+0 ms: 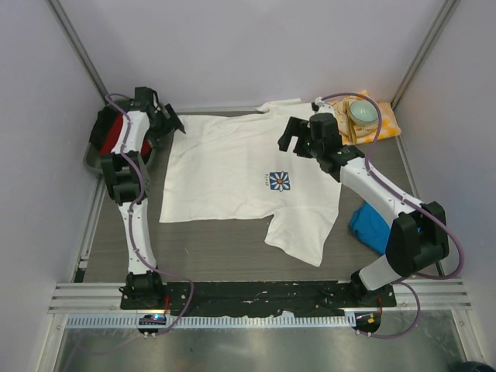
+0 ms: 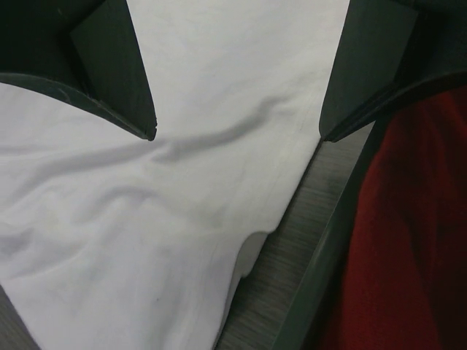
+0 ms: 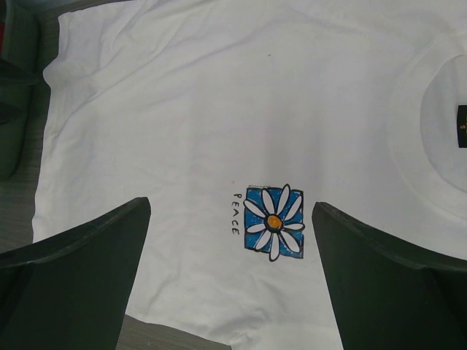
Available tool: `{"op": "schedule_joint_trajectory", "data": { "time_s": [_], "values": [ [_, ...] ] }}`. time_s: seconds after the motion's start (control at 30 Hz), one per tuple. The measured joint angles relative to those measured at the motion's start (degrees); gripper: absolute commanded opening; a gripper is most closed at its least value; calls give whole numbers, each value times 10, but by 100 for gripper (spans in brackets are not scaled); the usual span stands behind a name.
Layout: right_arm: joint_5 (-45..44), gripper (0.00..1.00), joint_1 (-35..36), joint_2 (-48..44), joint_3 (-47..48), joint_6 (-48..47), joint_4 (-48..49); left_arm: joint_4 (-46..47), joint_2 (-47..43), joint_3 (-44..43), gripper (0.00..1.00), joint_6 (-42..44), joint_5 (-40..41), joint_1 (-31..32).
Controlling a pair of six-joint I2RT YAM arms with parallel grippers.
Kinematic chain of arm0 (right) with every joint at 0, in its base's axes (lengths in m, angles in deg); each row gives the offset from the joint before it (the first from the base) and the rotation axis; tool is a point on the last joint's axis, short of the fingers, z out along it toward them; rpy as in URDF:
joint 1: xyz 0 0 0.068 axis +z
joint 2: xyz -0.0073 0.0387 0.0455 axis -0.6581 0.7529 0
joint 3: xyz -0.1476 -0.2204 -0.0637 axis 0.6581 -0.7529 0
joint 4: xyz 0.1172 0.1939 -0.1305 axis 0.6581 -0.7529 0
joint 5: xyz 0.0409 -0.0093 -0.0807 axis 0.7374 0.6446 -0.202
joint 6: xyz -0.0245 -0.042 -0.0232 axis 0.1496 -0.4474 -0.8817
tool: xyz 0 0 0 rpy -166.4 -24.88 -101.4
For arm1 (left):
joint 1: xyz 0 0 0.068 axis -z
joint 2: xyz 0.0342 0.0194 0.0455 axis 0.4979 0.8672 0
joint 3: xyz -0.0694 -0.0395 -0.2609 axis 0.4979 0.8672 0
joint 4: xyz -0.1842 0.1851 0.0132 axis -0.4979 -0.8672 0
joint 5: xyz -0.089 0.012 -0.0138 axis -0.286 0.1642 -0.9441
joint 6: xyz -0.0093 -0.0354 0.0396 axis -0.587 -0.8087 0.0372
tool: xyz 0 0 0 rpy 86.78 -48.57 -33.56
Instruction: Fold and stack the t-shirts
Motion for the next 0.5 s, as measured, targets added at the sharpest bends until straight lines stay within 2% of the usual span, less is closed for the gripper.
{"op": "schedule_joint_trajectory", "data": {
  "time_s": [0.23, 0.5],
  "values": [
    [0, 100, 6, 0, 0, 0, 3, -3, 51, -84, 100, 0, -6, -5],
    [-10, 100, 20, 1, -1, -3, 8, 9, 36, -64, 100, -12, -48, -17]
  ]
}}
